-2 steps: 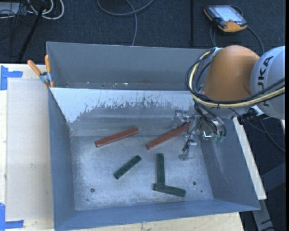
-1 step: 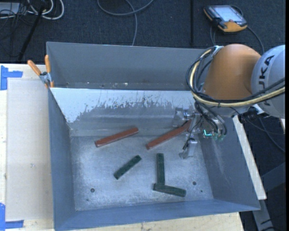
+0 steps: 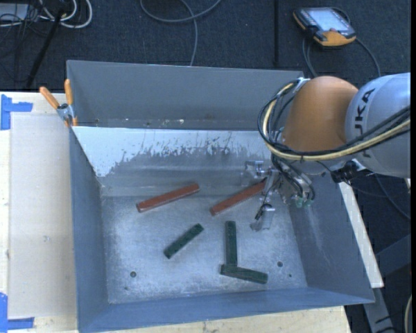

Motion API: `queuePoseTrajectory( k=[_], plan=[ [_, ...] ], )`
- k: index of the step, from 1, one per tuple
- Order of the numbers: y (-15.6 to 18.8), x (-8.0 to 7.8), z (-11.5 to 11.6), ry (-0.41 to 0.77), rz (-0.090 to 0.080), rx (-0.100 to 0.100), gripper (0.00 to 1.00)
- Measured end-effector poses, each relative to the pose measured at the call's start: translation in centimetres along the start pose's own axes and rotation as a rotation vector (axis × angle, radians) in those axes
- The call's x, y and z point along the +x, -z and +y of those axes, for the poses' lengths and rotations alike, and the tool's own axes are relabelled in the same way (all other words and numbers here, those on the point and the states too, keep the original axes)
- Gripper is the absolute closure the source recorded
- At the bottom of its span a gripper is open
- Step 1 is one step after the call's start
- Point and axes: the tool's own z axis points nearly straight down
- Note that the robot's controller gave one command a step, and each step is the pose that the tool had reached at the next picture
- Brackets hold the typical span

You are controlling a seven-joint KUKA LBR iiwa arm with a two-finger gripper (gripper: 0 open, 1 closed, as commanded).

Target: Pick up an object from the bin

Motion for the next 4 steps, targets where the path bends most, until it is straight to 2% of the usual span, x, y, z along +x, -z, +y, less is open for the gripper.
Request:
queuePoseTrajectory(
  k=[1, 3, 4],
  plan=[
    [-5.3, -0.9, 1.8, -0.109, 0.005, 0.0, 0.0],
    [-5.3, -0.9, 1.8, -0.109, 0.005, 0.0, 0.0],
    [-6.7, -2.0, 0.7, -0.041, -0.005, 0.0, 0.0]
  ],
)
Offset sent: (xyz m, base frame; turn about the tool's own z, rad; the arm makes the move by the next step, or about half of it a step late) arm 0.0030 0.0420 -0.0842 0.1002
